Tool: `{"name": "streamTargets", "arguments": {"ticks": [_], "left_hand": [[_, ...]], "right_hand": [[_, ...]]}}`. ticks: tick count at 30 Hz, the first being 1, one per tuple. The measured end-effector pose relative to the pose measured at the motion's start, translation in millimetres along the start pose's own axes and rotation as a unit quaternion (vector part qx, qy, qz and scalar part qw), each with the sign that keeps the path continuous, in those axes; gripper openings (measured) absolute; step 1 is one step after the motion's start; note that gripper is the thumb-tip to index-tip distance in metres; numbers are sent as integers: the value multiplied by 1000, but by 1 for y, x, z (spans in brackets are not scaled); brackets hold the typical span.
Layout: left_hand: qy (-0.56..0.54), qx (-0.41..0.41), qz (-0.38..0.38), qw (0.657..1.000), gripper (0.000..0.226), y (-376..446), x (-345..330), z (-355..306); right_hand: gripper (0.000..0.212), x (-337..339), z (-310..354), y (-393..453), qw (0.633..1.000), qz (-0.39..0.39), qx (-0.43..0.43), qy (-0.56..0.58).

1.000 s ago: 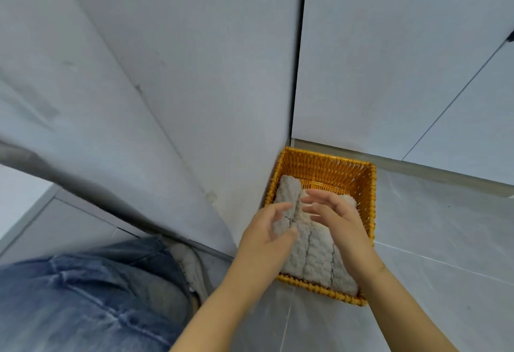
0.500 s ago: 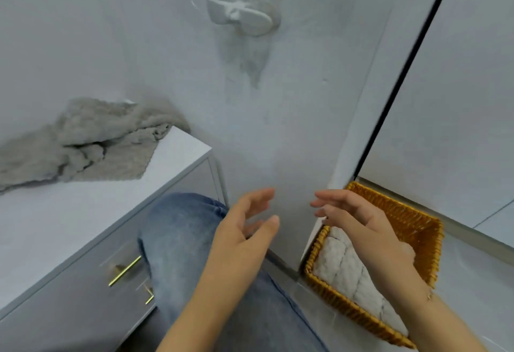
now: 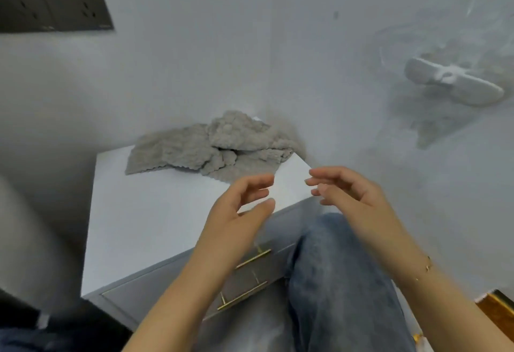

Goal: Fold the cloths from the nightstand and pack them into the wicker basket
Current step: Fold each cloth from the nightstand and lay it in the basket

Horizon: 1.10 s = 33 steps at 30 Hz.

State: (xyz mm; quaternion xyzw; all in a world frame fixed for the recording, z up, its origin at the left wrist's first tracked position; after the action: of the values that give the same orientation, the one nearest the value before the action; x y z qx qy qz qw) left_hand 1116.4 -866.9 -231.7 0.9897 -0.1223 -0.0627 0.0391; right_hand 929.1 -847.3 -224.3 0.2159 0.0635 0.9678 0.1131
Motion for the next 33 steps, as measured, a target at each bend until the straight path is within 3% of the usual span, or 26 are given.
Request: {"name": "streamTargets", "arguments": {"ticks": [7,14,21,26,29,33], "left_hand": [[56,-20,-70,996,30,57,48,-18],[183,-37,-55,981,28,113,55,-26],[365,-88,-29,926,33,218,45,-28],[475,2,26,880,31,259,52,5],[458,-15,1,889,20,254,57,8],[371,-56,4,927,17,230,59,-6]], "right_hand": [[23,-53,22,103,997,44,66,-4],[17,-60,-12,181,999,-3,33,-6],[18,-51,-38,207,999,-24,36,-26],[20,-55,-52,220,999,-8,13,-45],[19,-60,-50,224,998,-1,30,-54],[25,-71,-32,219,992,26,99,-74]]}}
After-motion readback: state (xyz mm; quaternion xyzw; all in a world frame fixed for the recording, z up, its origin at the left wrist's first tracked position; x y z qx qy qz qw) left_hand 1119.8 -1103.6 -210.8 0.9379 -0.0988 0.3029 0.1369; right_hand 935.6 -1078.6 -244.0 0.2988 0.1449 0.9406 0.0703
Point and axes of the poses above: each hand's wrist, its own y-axis towards the middle knuckle, its own x-axis out of the back of the hand, z = x × y, the point moved 7 cm from there along y, towards the middle knuckle, and after that the axes turned 13 degrees about -y, right-handed, at the moved point
